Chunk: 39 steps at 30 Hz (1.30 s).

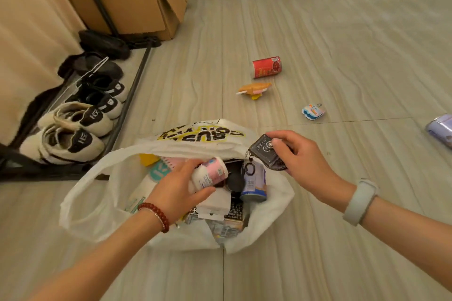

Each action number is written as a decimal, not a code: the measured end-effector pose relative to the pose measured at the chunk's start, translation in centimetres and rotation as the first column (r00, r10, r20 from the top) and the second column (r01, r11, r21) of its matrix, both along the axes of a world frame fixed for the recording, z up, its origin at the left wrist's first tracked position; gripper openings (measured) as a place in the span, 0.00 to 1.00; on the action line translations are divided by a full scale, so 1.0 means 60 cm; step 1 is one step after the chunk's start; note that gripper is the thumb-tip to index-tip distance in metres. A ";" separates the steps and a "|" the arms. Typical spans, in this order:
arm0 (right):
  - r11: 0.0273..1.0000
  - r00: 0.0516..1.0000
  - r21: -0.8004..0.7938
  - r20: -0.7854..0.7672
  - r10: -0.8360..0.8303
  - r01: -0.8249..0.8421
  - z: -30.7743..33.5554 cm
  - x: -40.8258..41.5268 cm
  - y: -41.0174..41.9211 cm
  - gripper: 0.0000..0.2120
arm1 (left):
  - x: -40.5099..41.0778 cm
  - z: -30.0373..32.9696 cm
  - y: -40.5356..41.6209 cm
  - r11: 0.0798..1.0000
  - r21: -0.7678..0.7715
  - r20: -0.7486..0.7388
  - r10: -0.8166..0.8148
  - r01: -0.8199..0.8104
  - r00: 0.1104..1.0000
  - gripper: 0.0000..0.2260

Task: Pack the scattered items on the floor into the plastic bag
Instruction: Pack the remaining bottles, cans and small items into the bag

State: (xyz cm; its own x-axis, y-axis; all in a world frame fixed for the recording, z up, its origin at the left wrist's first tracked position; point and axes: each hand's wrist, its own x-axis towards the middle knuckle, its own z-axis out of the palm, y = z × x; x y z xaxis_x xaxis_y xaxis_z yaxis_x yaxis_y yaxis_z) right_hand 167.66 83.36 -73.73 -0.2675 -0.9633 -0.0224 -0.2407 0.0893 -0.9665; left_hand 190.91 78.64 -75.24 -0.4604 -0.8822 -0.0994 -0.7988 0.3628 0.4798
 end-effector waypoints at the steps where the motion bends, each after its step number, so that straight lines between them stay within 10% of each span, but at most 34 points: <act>1: 0.997 0.997 0.062 -0.051 0.056 -0.053 -0.005 0.011 0.004 0.07 | 0.014 -0.008 0.006 1.000 0.015 0.043 0.009 -0.010 0.999 0.26; 6: 0.937 0.943 0.314 -0.235 0.236 -0.156 -0.036 0.069 0.011 0.11 | 0.054 -0.033 0.024 0.993 0.055 0.085 0.099 -0.104 0.991 0.26; 11: 0.973 0.922 0.217 -0.354 0.154 -0.079 -0.042 0.105 -0.024 0.13 | 0.046 -0.054 0.010 0.991 0.017 -0.026 0.130 -0.130 0.991 0.26; 26: 0.953 0.395 0.111 -0.892 0.221 -0.282 -0.093 0.011 0.008 0.17 | -0.016 -0.082 -0.047 0.918 -0.393 0.306 0.088 0.041 0.948 0.23; 39: 0.938 0.543 0.211 -0.771 0.332 -0.274 -0.119 -0.036 0.024 0.25 | -0.005 -0.127 0.007 0.884 -0.457 0.239 0.012 0.101 0.971 0.34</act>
State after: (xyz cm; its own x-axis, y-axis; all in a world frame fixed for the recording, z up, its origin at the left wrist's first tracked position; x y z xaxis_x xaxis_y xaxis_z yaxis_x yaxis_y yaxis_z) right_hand 165.49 84.78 -80.89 0.1009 -0.9948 -0.0102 -0.9224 -0.0897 -0.3758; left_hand 190.62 79.03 -82.85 -0.5148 -0.8318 0.2077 -0.8428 0.5354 0.0549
